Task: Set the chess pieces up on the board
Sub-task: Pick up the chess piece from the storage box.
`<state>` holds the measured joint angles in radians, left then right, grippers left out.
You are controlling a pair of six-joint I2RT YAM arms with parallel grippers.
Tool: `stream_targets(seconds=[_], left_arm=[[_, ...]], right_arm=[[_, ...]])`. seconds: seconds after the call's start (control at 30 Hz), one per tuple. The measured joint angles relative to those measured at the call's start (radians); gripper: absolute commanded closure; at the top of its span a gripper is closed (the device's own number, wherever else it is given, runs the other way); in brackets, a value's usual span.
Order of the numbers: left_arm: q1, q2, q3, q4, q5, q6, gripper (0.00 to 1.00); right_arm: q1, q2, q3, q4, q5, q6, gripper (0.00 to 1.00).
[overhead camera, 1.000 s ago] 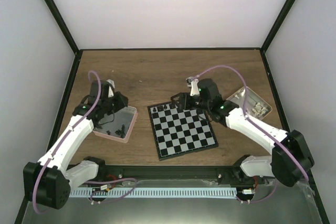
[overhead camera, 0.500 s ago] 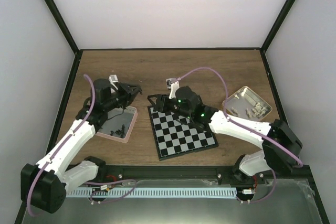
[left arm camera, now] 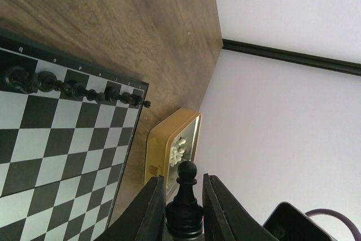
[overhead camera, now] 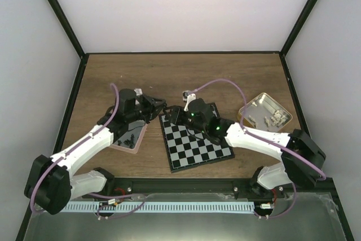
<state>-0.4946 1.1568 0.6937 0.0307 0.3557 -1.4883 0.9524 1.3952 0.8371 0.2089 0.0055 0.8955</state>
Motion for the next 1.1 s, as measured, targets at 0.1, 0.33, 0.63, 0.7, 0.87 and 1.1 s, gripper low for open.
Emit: stream_targets(seconds=[0.1, 0.33, 0.63, 0.7, 0.87, 1.1], left_arm=[[-0.011, 0.004, -0.01, 0.01, -0.004, -0.023, 0.8], [-0.026, 0.003, -0.021, 0.039, -0.012, -0.053, 0.8], [-0.027, 0.001, -0.044, 0.04, -0.013, -0.071, 0.8], [-0.027, -0.001, -0.045, 0.042, -0.013, -0.076, 0.8], [-0.028, -0.006, -0.051, 0.043, -0.011, -0.081, 0.8], [-0.028, -0.008, -0.06, 0.055, -0.003, -0.089, 0.8]], right_arm=[[0.0, 0.0, -0.008, -0.006, 0.004, 0.026, 0.65], [0.0, -0.003, -0.016, -0.005, 0.007, 0.046, 0.74], [0.0, -0.003, -0.016, 0.001, 0.026, 0.048, 0.74], [0.0, -0.003, -0.015, 0.001, 0.026, 0.048, 0.75], [0.0, 0.001, -0.015, 0.001, 0.026, 0.047, 0.78], [0.0, 0.015, -0.005, 0.001, 0.024, 0.044, 0.77]])
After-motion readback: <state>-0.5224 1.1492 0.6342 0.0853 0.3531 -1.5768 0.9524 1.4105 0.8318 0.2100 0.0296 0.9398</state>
